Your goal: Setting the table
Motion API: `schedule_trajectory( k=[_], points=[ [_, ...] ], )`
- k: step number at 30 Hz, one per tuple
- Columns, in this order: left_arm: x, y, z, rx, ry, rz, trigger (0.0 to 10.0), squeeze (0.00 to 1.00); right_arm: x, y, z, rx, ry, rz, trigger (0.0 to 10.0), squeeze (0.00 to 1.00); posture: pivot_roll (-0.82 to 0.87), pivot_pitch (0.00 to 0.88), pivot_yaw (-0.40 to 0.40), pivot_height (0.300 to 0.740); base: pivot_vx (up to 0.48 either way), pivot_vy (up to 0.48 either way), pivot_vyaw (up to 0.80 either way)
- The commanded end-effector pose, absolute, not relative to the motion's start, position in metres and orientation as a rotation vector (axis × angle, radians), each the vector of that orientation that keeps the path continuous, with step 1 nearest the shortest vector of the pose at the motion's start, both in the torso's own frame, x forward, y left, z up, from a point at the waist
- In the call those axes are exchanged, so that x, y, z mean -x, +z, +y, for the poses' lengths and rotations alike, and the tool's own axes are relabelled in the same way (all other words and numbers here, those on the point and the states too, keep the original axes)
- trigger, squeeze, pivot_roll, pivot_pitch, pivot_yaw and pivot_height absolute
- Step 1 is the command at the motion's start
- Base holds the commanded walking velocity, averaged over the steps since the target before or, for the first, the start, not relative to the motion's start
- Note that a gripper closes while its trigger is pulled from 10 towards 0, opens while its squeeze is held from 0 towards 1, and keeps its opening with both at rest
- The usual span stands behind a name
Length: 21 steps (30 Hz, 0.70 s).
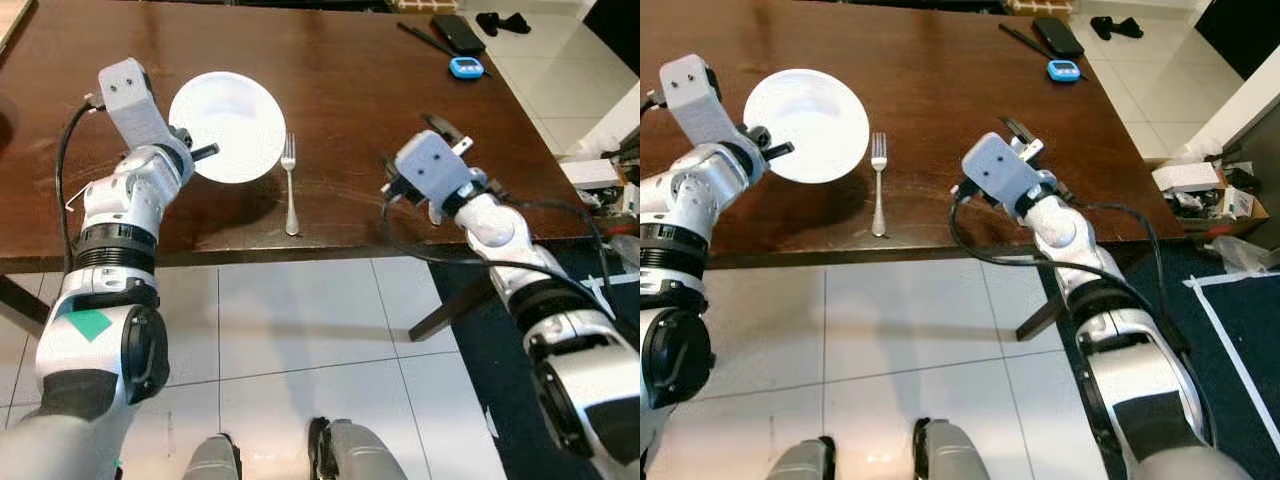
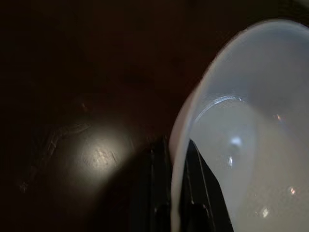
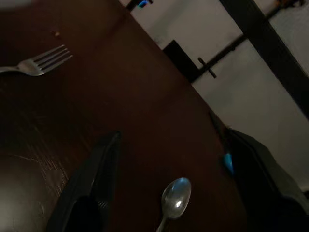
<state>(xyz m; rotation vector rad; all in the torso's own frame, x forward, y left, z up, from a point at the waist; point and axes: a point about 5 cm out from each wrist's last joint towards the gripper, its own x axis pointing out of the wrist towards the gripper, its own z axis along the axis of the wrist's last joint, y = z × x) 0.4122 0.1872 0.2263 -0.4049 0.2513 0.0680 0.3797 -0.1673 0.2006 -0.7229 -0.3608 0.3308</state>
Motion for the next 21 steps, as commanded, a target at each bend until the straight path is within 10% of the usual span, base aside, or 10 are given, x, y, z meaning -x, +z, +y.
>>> schedule_trajectory(
  k=[1, 21],
  points=[
    [-0.413, 0.224, 0.189, 0.433, 0.079, 0.269, 10.0, 0.00, -0.378, 0.198, -0.171, 0.684, 0.322, -0.340, 10.0, 0.00, 0.02, 0.127, -0.031, 0.740, 0.000, 0.000, 0.00],
    [-0.415, 0.206, 0.192, 0.623, 0.187, 0.382, 10.0, 0.00, -0.330, 0.180, -0.140, 0.392, 0.470, -0.313, 10.0, 0.00, 0.00, 0.137, -0.008, 0.740, 0.000, 0.000, 0.00]
  ],
)
